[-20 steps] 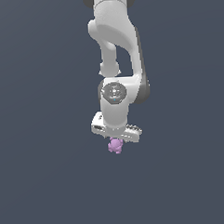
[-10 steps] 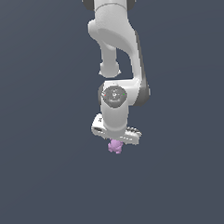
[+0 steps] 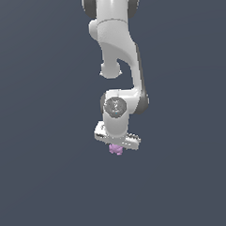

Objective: Pick up the object and move it to a goal position.

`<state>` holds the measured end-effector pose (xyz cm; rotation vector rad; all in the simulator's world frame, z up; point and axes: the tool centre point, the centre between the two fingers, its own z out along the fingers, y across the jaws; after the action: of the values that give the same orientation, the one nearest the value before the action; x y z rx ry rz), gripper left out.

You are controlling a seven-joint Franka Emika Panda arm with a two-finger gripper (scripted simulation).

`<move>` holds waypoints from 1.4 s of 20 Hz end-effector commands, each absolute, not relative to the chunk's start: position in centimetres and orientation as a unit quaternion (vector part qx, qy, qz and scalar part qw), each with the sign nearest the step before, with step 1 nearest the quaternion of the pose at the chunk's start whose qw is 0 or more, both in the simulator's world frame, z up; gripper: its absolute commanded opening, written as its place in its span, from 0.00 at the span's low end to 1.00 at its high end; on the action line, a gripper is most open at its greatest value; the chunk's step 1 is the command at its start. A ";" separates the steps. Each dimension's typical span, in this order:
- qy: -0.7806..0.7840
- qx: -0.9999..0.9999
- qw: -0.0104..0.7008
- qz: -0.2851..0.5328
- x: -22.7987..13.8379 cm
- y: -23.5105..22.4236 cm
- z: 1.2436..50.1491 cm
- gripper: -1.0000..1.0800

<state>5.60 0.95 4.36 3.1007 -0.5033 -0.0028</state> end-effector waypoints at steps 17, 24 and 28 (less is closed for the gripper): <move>-0.160 0.987 0.000 0.000 5.8 1.1 4.3 0.00; -0.160 0.987 0.000 0.000 5.6 2.5 7.1 0.00; -0.160 0.987 0.000 0.000 5.4 4.1 10.1 0.00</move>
<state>5.44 3.45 8.86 3.1002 -0.5051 -0.0023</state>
